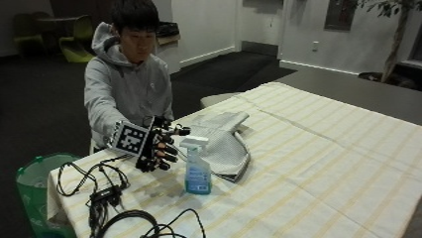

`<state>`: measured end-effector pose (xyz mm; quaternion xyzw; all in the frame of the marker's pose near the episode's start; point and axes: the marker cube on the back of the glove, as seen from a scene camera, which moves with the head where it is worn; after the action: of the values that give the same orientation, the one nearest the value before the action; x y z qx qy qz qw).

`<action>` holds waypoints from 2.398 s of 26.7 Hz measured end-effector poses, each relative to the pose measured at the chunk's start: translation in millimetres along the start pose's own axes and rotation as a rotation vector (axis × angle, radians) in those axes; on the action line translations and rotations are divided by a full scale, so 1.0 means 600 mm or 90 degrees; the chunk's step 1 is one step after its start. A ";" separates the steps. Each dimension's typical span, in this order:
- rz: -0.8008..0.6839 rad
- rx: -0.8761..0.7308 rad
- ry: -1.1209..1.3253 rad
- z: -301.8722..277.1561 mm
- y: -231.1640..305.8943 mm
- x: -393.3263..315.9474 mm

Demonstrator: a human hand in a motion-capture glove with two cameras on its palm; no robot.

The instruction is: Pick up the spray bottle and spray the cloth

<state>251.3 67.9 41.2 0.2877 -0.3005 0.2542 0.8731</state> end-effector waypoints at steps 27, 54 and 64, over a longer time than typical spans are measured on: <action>0.101 -0.057 -0.125 0.088 -0.089 0.048; 0.146 -0.071 -0.316 0.164 -0.132 0.010; 0.084 -0.121 -0.200 0.188 -0.154 -0.031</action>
<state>252.7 -76.2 69.8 0.2199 -0.4737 0.2337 0.8202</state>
